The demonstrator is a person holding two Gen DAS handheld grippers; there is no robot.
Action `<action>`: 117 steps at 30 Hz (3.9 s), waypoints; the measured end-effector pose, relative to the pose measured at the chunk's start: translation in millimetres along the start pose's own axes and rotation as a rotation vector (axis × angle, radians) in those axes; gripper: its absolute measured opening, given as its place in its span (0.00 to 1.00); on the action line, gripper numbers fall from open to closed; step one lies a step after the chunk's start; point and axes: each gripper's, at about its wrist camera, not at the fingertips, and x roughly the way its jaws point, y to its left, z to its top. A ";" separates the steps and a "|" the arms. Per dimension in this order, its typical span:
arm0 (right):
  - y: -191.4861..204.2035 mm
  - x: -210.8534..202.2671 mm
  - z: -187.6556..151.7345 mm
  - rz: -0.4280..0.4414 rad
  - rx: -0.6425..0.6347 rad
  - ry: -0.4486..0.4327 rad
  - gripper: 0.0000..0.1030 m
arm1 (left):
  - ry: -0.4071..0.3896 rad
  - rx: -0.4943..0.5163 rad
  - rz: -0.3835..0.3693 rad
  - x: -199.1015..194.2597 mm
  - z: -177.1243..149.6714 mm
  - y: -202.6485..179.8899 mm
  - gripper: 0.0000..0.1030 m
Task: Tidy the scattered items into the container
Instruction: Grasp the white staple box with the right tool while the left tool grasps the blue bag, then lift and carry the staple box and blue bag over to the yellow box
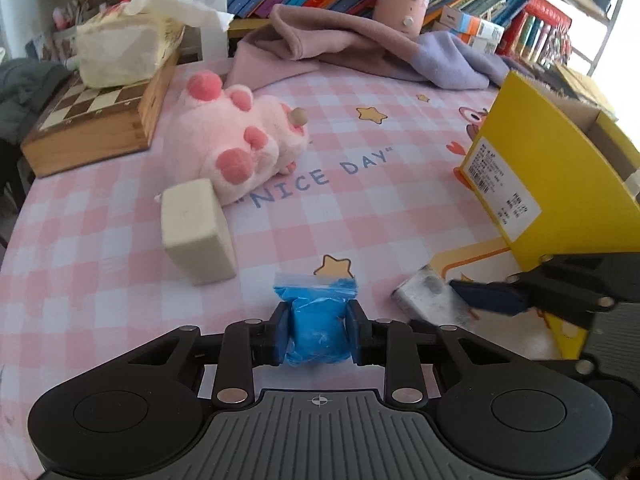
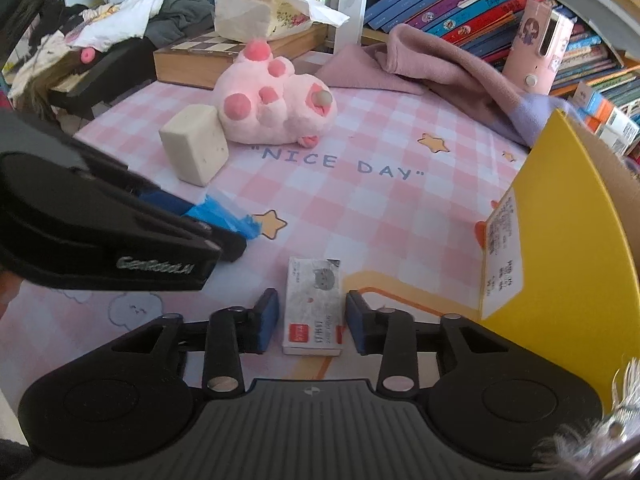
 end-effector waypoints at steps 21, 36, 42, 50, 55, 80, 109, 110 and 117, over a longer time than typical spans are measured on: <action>24.8 -72.7 -8.8 0.040 0.003 -0.100 0.27 | -0.145 -0.081 -0.045 -99.4 -41.8 0.9 0.26; 75.5 -157.2 -50.1 0.037 -0.031 -0.171 0.27 | -0.287 -0.085 -0.066 -182.5 -105.6 -14.9 0.26; 90.7 -183.0 -73.5 0.011 -0.028 -0.183 0.27 | -0.308 -0.088 -0.092 -203.2 -131.6 -24.2 0.26; 102.3 -210.7 -104.0 -0.021 -0.002 -0.181 0.27 | -0.312 -0.059 -0.131 -220.0 -156.8 -41.6 0.26; 106.3 -224.1 -120.1 -0.036 0.007 -0.180 0.27 | -0.310 -0.045 -0.152 -225.9 -168.0 -51.2 0.26; 84.6 -261.4 -169.7 -0.158 0.092 -0.135 0.27 | -0.293 0.015 -0.274 -223.7 -184.3 -95.8 0.25; 15.2 -309.2 -226.0 -0.319 0.306 -0.146 0.27 | -0.269 0.217 -0.420 -207.0 -163.8 -188.5 0.25; 13.0 -310.7 -227.2 -0.325 0.313 -0.148 0.27 | -0.269 0.225 -0.425 -206.5 -162.8 -191.5 0.25; 2.8 -315.2 -232.1 -0.353 0.355 -0.151 0.27 | -0.263 0.257 -0.451 -202.3 -158.3 -200.9 0.25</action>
